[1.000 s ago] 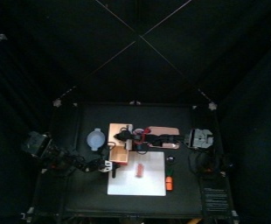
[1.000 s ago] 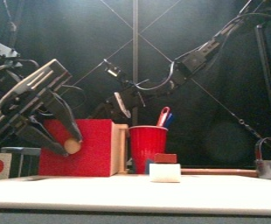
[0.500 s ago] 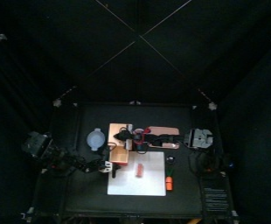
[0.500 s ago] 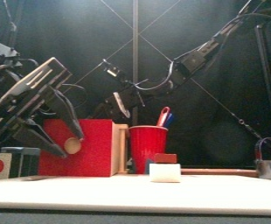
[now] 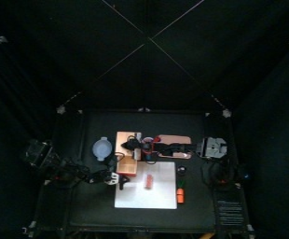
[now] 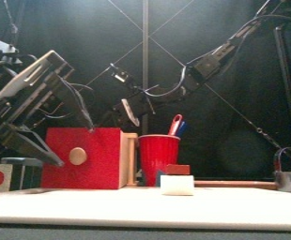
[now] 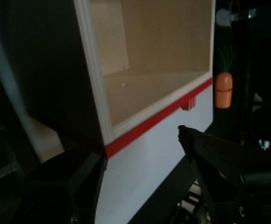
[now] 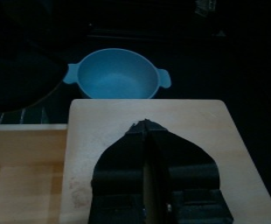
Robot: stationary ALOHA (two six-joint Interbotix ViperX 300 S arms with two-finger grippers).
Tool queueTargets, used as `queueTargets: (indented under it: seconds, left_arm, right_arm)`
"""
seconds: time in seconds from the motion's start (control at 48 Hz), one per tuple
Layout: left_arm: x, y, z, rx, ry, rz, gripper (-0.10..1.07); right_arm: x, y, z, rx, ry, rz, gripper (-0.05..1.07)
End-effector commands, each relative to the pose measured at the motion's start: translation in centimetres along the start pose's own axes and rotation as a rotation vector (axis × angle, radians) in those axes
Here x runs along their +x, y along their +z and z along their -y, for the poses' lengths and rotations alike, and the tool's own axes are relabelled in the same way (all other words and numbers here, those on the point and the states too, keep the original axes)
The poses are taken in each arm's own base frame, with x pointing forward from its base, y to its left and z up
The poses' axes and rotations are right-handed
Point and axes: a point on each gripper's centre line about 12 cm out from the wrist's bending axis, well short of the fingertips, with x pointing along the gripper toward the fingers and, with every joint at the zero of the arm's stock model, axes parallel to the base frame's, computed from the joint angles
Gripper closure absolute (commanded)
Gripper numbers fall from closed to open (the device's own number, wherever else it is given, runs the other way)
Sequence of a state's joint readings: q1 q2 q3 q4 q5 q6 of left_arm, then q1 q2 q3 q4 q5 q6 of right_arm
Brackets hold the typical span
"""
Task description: Open drawer
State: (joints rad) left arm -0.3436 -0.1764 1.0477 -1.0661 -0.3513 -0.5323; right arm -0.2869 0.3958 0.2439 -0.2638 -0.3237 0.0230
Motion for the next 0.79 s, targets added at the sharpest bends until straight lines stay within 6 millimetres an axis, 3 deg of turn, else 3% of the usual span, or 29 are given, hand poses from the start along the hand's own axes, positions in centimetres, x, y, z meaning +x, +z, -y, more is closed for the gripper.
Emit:
queueTargets:
  seconds: [0.0,0.271,0.438,0.771]
  left_arm:
    - [-1.4,0.3,1.0,0.024,-0.061,-0.019,0.03]
    - [-7.0,2.0,1.0,0.129,-0.261,-0.005,0.03]
    - [-9.6,3.5,1.9,0.316,-0.409,0.068,0.03]
    - [-10.5,8.3,2.7,0.713,-0.407,0.32,0.03]
  right_arm:
    - [-0.3,2.0,0.4,-0.004,-0.011,0.048,0.98]
    - [-1.0,3.6,-0.7,-0.012,0.009,0.08,0.98]
    - [-2.3,5.5,-1.7,-0.021,0.025,0.116,0.98]
    - [-8.1,8.6,-3.9,-0.023,0.067,0.181,0.98]
